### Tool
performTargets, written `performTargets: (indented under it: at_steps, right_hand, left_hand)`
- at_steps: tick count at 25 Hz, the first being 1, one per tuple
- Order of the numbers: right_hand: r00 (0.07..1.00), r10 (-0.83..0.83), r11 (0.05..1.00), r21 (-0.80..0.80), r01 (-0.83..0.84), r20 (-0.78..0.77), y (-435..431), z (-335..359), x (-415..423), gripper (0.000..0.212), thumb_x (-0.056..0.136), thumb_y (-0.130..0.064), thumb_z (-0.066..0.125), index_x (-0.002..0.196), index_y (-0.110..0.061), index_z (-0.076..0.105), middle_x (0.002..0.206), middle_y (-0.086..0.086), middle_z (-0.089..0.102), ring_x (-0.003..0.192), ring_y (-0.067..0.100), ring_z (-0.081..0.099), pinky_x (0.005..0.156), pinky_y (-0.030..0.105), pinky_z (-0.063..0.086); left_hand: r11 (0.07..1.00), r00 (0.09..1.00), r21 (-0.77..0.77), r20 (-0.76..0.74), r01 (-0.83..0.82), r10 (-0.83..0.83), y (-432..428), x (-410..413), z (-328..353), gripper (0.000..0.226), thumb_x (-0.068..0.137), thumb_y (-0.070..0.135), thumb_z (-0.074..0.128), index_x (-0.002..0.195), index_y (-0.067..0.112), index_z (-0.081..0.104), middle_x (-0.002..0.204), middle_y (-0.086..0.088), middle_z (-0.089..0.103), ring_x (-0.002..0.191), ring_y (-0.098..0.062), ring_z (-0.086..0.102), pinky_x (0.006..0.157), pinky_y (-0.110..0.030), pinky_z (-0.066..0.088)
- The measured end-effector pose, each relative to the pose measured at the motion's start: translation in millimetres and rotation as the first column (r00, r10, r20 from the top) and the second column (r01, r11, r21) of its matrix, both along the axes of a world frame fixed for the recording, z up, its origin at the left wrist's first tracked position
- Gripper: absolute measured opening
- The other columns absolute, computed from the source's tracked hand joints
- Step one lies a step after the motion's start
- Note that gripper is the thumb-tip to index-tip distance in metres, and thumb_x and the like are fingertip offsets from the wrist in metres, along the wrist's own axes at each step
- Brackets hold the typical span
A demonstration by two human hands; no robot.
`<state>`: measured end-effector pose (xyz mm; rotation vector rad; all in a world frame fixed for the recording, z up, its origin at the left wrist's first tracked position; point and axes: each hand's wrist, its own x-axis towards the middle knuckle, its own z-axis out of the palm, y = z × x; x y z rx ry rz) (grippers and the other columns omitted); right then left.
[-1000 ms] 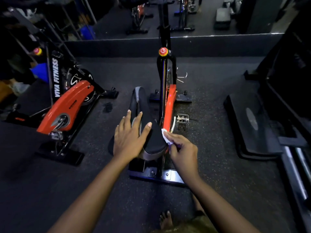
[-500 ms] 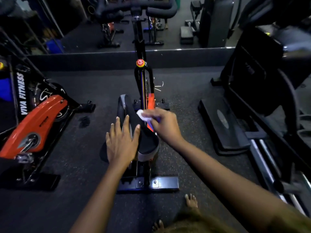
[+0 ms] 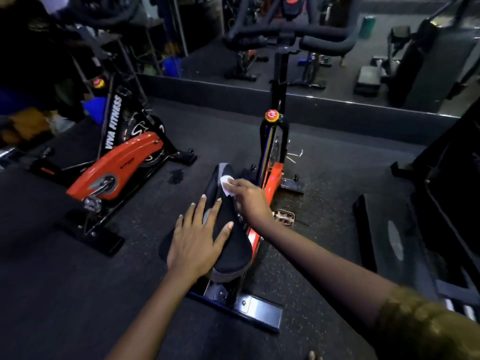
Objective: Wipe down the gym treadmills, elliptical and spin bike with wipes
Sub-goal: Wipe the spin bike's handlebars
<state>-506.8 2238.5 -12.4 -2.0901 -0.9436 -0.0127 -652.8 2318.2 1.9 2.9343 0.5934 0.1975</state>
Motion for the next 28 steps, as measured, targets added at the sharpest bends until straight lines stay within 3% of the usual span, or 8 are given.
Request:
performTargets:
  at_steps: [4,7,10,13,15,18,23,28]
  right_hand:
    - [0.985,0.096,0.977,0.177,-0.121,0.145,-26.9,-14.2,-25.6,0.039,0.08,-0.02,0.042,0.103,-0.01,0.072,0.098,0.011,0.07,0.09,0.012,0.061,0.08,0.013,0.041]
    - [0.974,0.223,0.948,0.223,-0.226,0.037,-47.9,-27.0,-33.0,0.036,0.077,-0.002,0.051,0.105,-0.01,0.072,0.105,0.006,0.07,0.099,0.009,0.061,0.089,0.007,0.04]
    - [0.938,0.334,0.908,0.297,-0.296,-0.088,-70.1,-13.6,-15.7,0.039,0.07,0.007,0.05,0.1,-0.005,0.073,0.106,0.0,0.068,0.101,-0.005,0.056,0.09,0.004,0.039]
    - [0.94,0.311,0.904,0.349,-0.247,-0.14,-89.9,13.6,16.1,0.035,0.073,0.01,0.049,0.097,-0.001,0.072,0.103,-0.001,0.067,0.098,-0.017,0.051,0.086,0.0,0.037]
    - [0.946,0.291,0.913,0.337,-0.23,-0.143,-106.6,28.3,41.1,0.035,0.075,0.016,0.052,0.098,-0.001,0.072,0.103,0.005,0.069,0.096,-0.016,0.053,0.085,0.0,0.039]
    - [0.972,0.21,0.931,0.326,-0.166,-0.104,-138.9,48.4,83.6,0.037,0.075,0.016,0.052,0.099,-0.004,0.073,0.102,-0.001,0.068,0.096,-0.011,0.054,0.087,0.0,0.038]
    - [0.981,0.055,0.929,0.369,0.019,-0.189,-191.1,71.5,150.3,0.021,0.082,-0.002,0.062,0.096,-0.011,0.075,0.098,-0.006,0.07,0.088,-0.015,0.058,0.08,0.002,0.041]
    - [0.984,-0.136,0.912,0.373,0.171,-0.118,-224.2,91.6,237.7,0.016,0.087,-0.022,0.064,0.095,-0.016,0.076,0.094,-0.009,0.071,0.092,-0.007,0.061,0.082,0.004,0.042]
  left_hand:
    - [1.0,0.999,-0.012,-0.027,-0.02,0.019,-0.6,-1.1,-0.6,0.095,0.069,0.077,-0.026,0.15,0.035,-0.002,0.161,-0.001,0.006,0.147,-0.02,0.011,0.118,-0.04,0.014]
    - [0.999,0.999,-0.027,-0.035,-0.024,0.023,0.9,-1.5,0.4,0.086,0.072,0.079,-0.02,0.147,0.038,-0.007,0.161,0.003,0.007,0.147,-0.017,0.011,0.119,-0.037,0.013]
    - [0.99,0.999,-0.137,-0.007,-0.04,0.04,-1.9,-3.2,6.7,0.093,0.071,0.087,-0.007,0.149,0.037,0.003,0.159,0.007,0.013,0.147,-0.013,0.011,0.119,-0.035,0.014]
    - [0.964,0.989,-0.249,0.094,-0.091,0.117,-15.3,3.5,17.1,0.094,0.073,0.084,0.018,0.151,0.03,0.02,0.157,0.009,0.02,0.145,-0.011,0.016,0.116,-0.029,0.016]
    - [0.963,0.976,-0.247,0.162,-0.103,0.146,-31.1,19.6,22.4,0.086,0.077,0.075,0.025,0.149,0.029,0.026,0.155,0.007,0.025,0.143,-0.012,0.021,0.114,-0.027,0.019]
    - [0.953,0.963,-0.294,0.229,-0.071,0.142,-59.3,59.7,27.3,0.078,0.082,0.073,0.035,0.146,0.029,0.033,0.151,0.006,0.034,0.139,-0.011,0.031,0.111,-0.024,0.024]
    - [0.951,0.969,-0.298,0.248,0.081,-0.005,-93.2,142.7,41.1,0.073,0.082,0.067,0.035,0.146,0.031,0.033,0.148,0.009,0.037,0.136,-0.009,0.035,0.112,-0.029,0.03]
    - [0.943,0.91,-0.213,0.383,0.256,-0.161,-111.4,256.4,84.6,0.054,0.096,0.045,0.047,0.146,0.032,0.031,0.148,0.012,0.035,0.135,-0.006,0.034,0.11,-0.025,0.029]
